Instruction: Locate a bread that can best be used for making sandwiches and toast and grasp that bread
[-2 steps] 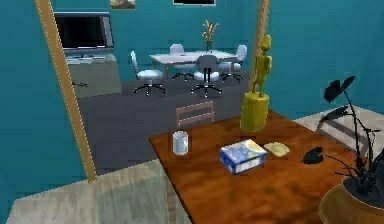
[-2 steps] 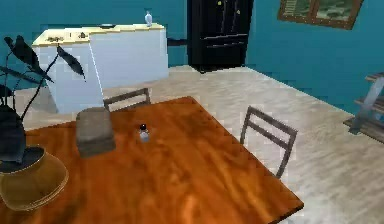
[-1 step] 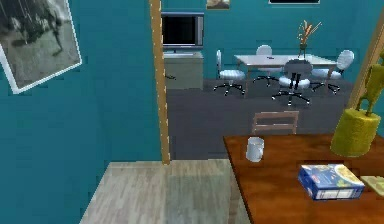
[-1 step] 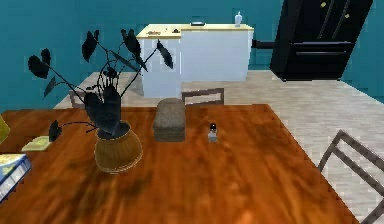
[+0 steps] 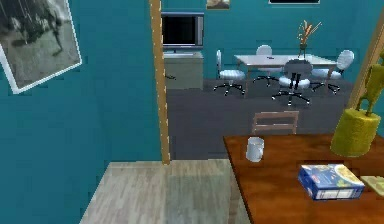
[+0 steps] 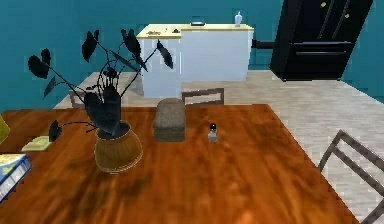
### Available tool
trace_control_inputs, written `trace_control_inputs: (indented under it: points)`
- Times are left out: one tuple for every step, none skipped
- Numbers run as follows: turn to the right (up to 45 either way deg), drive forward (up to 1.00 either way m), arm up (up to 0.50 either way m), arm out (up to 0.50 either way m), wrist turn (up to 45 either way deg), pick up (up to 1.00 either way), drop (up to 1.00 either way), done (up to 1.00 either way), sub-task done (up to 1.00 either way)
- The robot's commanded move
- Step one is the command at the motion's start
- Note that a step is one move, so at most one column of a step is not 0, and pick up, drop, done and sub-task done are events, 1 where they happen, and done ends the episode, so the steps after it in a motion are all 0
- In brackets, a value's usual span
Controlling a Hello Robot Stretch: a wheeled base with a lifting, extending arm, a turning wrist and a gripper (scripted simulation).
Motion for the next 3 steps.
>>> trace_control_inputs:
  points:
    - [0.0,0.00,0.38,0.00,0.0,0.00,0.00,0.00,0.00]
    - [0.0,0.00,0.00,0.50,0.0,0.00,0.00,0.00,0.00]
    - [0.0,0.00,0.00,0.00,45.0,0.00,0.00,0.00,0.00]
